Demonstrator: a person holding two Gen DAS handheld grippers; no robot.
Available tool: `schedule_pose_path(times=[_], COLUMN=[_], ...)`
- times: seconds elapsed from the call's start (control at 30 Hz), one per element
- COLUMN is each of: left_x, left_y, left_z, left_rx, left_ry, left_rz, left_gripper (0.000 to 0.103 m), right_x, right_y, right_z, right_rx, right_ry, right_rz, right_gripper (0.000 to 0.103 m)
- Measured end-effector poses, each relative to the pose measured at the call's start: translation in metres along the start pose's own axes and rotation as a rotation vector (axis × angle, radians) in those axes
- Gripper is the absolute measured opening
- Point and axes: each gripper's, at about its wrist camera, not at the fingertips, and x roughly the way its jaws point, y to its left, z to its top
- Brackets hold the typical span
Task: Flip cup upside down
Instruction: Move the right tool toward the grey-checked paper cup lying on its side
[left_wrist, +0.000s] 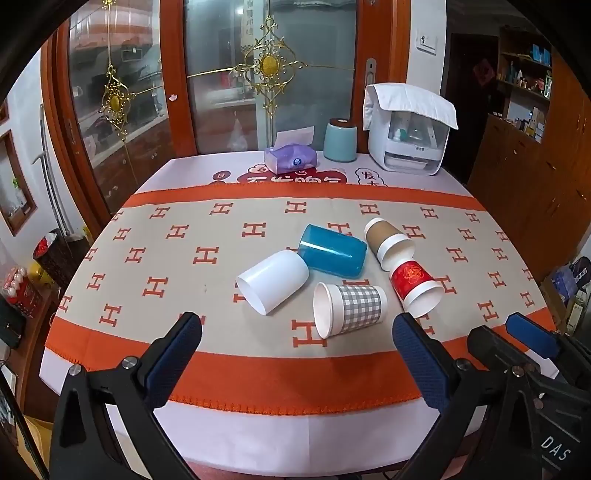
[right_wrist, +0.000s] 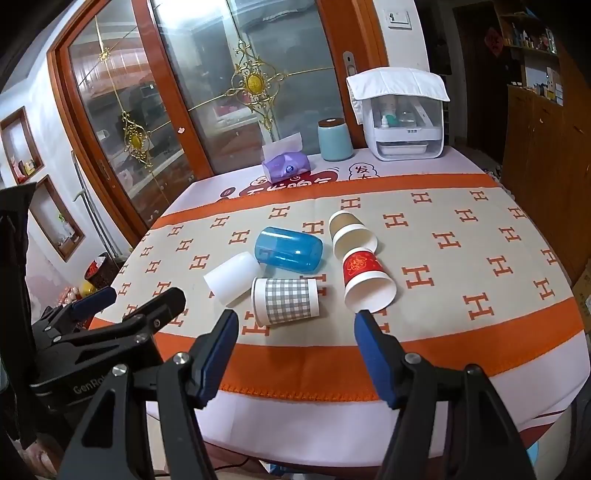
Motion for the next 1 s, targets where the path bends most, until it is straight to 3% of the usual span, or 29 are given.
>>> schedule_pose_path(times=[0.4, 1.0], left_x=[0.0104, 0.0112], left_y=[0.0003, -0.001], left_z=[-0.0044, -0.0029], left_rx=[-0.01, -0.013], left_ry=[0.061, 0.059], left_rz=[-0.016, -0.026], left_gripper=[0.102, 0.102], right_x=[0.0022, 0.0016], right_y=[-0.0022, -0.0037], right_z=[-0.0013, 0.0003], right_rx=[0.016, 0.024], right_ry=[0.006, 0.0], right_rz=[-0.013, -0.025], right_gripper=[0.065, 0.065])
